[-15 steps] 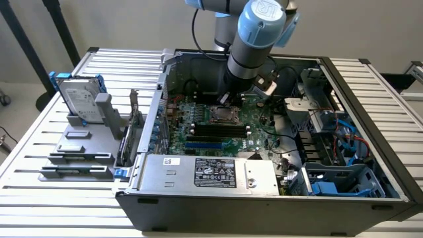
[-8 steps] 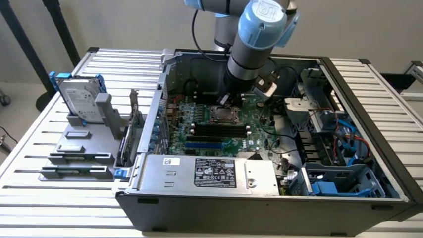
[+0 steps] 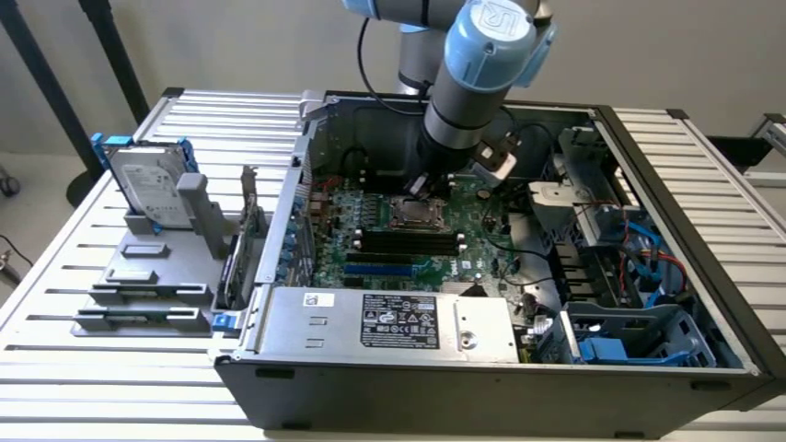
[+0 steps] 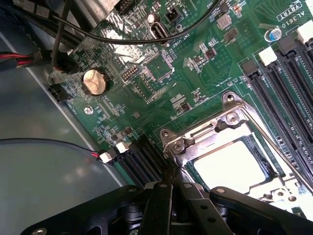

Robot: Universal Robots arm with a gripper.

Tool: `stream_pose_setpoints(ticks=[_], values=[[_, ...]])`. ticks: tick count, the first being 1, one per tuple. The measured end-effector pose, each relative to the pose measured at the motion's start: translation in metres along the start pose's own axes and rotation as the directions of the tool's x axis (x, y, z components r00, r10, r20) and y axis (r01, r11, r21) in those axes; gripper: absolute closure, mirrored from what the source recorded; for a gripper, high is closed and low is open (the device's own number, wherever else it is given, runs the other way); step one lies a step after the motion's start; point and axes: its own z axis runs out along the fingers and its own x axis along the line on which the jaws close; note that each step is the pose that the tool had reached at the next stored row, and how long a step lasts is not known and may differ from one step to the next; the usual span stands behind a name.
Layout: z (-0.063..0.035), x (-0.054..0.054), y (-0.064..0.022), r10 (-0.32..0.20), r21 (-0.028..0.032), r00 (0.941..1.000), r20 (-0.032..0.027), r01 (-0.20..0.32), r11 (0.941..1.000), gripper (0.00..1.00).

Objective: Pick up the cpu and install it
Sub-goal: 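Install the first cpu locking lever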

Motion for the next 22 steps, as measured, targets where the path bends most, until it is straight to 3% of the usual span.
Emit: stream_pose_setpoints(ticks=[14,22], values=[[-0.0012,-0.0017,0.0021,-0.001,0.0030,1.0000,-0.0025,0.001,1.0000,0.89],[-0.0014,-0.0021,0.0026,-0.002,0.0100,0.9999,-0.0115,0.002,0.9999,0.89]])
